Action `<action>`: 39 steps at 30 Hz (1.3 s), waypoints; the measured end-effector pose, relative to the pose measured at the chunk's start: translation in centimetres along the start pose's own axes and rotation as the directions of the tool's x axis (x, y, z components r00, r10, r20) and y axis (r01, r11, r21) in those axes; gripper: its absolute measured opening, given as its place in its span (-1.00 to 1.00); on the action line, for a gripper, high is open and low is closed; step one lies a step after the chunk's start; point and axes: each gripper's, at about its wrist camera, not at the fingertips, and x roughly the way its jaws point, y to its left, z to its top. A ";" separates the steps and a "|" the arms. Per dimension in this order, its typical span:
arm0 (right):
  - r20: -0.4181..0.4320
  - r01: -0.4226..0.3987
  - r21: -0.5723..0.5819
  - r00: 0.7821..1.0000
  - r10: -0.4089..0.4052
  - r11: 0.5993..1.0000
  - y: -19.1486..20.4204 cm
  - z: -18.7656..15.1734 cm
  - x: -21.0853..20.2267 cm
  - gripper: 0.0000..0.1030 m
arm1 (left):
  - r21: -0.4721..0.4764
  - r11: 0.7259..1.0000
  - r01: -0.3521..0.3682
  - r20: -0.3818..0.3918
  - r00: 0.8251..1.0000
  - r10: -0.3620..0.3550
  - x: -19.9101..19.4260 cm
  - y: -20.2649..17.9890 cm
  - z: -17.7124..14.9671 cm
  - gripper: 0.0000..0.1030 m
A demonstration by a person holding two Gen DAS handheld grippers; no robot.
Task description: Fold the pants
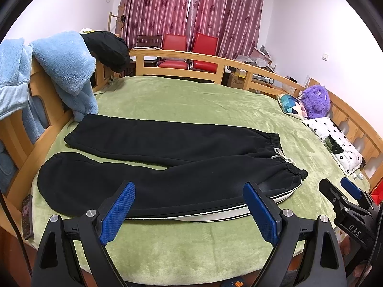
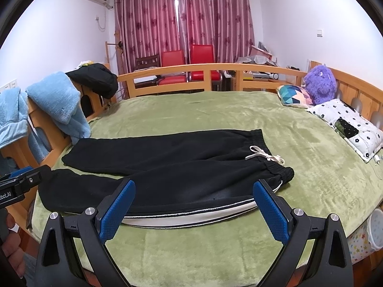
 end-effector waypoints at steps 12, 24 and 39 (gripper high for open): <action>0.016 -0.012 0.010 1.000 0.012 1.000 -0.3 0.0 0.2 0.90 | -0.005 1.000 0.014 -0.005 1.000 -0.014 0.4 -0.2 0.0 0.78; 0.008 0.072 -0.076 0.997 -0.072 0.994 -0.1 -1.6 2.6 0.92 | -0.039 0.999 -0.013 -0.035 0.999 0.012 2.9 1.1 -0.1 0.78; -0.160 -0.056 -0.007 0.986 0.054 0.998 -2.7 -7.1 8.0 0.92 | -0.069 0.998 -0.004 -0.090 0.996 -0.002 8.5 5.8 -3.3 0.76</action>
